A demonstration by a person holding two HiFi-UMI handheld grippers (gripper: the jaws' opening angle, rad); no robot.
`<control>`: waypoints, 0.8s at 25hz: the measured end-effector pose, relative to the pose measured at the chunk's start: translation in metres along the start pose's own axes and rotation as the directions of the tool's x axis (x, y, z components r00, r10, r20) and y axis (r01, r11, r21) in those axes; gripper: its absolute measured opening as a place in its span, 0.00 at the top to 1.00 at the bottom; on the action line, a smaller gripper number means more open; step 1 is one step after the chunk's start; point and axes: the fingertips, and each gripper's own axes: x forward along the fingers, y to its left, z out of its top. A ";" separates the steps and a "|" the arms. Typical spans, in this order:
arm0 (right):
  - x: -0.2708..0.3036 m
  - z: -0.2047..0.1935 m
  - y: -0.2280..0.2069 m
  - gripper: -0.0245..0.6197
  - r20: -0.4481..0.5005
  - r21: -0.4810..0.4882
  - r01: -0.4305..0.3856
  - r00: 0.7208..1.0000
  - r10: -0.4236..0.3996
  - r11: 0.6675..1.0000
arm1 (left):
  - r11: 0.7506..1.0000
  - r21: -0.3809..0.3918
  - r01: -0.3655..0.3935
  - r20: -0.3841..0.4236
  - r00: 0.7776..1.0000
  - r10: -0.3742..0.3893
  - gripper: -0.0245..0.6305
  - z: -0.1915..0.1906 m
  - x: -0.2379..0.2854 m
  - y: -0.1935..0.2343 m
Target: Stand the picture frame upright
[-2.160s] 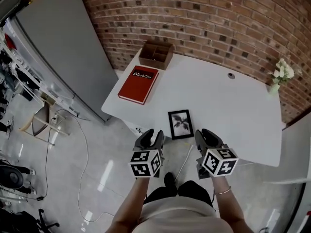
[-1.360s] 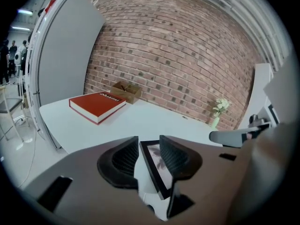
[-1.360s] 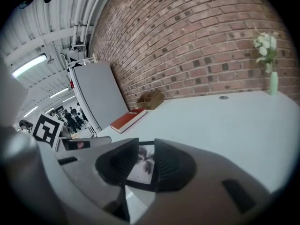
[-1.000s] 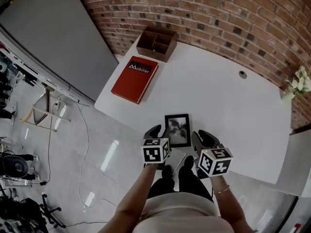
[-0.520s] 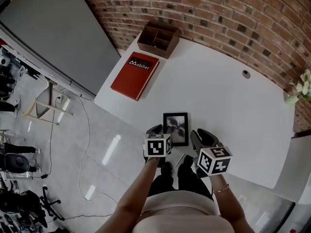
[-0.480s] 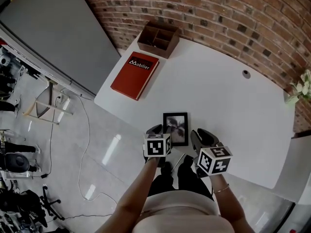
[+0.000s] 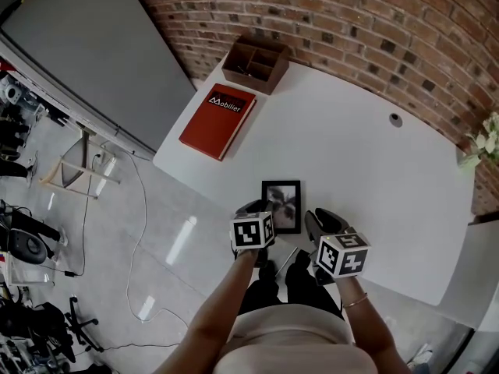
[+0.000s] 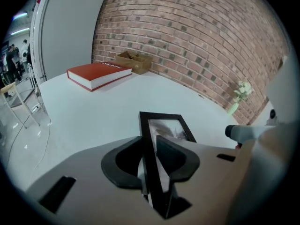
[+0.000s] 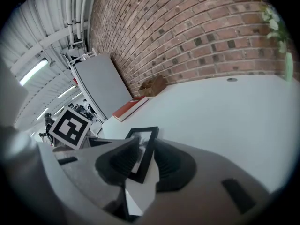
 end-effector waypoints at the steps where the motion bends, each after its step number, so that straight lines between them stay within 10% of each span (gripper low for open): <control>1: 0.001 -0.002 0.000 0.82 -0.006 0.000 -0.003 1.000 0.003 1.000 | 1.000 -0.008 -0.002 0.007 1.000 0.002 0.83 0.000 0.000 0.000; 20: 0.034 -0.018 -0.005 0.79 -0.134 0.004 -0.044 0.990 0.044 0.999 | 0.998 -0.054 0.038 0.182 0.983 -0.027 0.87 0.012 -0.010 -0.007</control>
